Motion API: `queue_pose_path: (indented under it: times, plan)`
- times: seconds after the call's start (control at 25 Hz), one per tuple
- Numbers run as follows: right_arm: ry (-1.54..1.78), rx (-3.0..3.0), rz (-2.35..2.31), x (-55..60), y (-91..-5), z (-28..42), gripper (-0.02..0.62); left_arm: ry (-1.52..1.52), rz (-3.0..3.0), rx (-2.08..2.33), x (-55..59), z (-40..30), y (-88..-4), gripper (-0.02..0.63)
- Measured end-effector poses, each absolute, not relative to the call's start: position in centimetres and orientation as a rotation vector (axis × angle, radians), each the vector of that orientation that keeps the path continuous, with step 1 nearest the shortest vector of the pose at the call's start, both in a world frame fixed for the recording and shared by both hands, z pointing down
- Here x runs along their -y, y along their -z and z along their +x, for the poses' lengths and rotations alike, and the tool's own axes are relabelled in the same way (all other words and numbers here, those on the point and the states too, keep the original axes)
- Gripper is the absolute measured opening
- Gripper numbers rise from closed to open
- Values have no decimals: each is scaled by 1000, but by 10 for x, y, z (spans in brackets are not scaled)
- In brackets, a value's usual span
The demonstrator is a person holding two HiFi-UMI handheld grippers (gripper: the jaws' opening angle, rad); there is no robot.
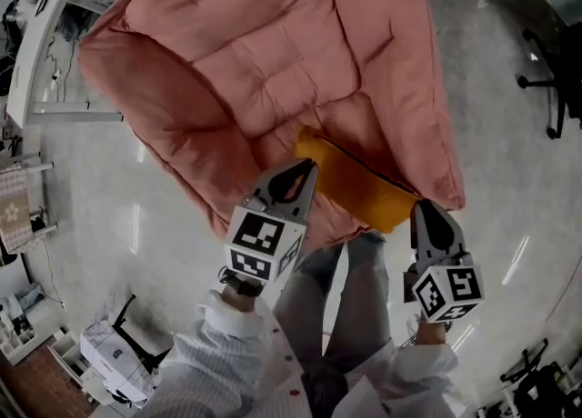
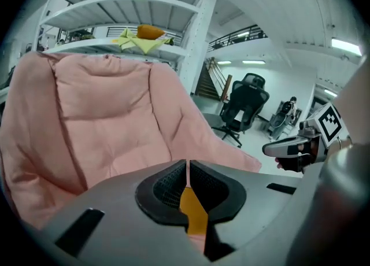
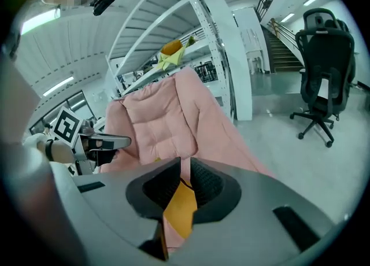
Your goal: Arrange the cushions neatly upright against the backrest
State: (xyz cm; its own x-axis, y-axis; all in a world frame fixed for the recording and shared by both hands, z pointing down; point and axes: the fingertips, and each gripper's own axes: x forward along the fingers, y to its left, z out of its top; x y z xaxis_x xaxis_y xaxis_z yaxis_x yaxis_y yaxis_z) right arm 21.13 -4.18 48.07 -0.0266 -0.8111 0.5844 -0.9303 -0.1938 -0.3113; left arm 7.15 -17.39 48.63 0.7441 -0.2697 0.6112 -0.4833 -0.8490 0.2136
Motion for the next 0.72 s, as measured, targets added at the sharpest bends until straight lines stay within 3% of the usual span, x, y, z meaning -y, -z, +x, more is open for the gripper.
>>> queue_pose_path:
  times: [0.2,0.32,0.6,0.72]
  plan:
    - [-1132,1799,2094,25,-517,219,17,-904,2547,591,175,68,-532,15]
    - [-1193,1749,2093,15,-537,220,24,-933,2507,609,181,61,-557,64]
    - [-1319,1625,2088,-7,-578,231,126,-1004,2455,584,187,55,-597,149]
    - [-1399,1570,2100,-14,-592,235,166,-1049,2428,556,187,54,-612,215]
